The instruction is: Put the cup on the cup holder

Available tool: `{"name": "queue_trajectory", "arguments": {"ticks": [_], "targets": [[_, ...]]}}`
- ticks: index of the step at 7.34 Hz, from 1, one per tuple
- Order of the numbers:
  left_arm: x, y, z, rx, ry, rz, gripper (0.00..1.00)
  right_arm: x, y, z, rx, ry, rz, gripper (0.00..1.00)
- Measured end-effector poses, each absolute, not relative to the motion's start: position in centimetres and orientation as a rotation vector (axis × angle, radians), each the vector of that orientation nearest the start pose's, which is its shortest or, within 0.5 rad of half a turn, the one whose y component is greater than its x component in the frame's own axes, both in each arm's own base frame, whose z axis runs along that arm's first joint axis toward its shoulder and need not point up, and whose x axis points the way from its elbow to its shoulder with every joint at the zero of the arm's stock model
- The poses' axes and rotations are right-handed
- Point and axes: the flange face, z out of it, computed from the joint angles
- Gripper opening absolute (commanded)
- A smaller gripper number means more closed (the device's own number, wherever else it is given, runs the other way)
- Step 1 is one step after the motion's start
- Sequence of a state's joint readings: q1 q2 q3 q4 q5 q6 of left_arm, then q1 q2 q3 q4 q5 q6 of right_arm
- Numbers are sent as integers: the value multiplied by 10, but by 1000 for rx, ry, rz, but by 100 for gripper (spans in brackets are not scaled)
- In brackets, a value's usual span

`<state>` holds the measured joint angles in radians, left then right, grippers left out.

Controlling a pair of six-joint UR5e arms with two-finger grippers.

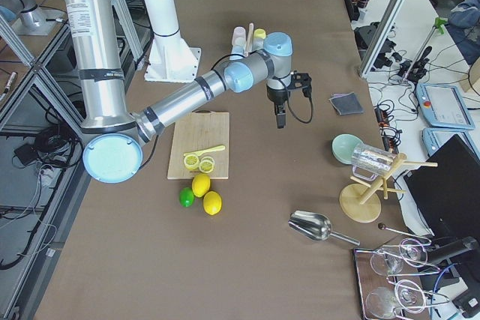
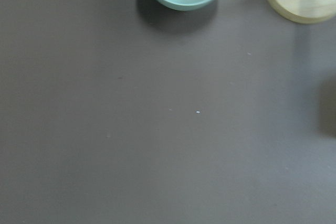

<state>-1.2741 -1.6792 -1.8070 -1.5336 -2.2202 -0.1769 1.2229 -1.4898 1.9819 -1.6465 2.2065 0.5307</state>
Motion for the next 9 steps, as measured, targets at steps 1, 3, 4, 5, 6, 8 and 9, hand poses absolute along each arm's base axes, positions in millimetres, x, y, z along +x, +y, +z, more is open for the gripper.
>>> {"name": "queue_trajectory", "arguments": {"ticks": [1, 3, 4, 5, 6, 8, 9], "targets": [[52, -534, 549, 57, 693, 133, 99, -63, -496, 480, 24, -726, 91, 100], [0, -533, 608, -27, 742, 29, 99, 1, -484, 566, -42, -698, 82, 100], [-19, -529, 617, -32, 752, -7, 99, 18, -473, 600, -74, -682, 81, 100], [-36, -520, 621, -28, 757, -38, 99, 29, -461, 626, -106, -664, 92, 100], [-46, -506, 623, -23, 759, -57, 99, 36, -452, 641, -125, -651, 99, 100], [-57, -474, 628, -24, 752, -78, 99, 42, -447, 650, -126, -648, 83, 100], [-60, -466, 632, -26, 729, -84, 99, 42, -449, 648, -120, -652, 78, 100]]}}
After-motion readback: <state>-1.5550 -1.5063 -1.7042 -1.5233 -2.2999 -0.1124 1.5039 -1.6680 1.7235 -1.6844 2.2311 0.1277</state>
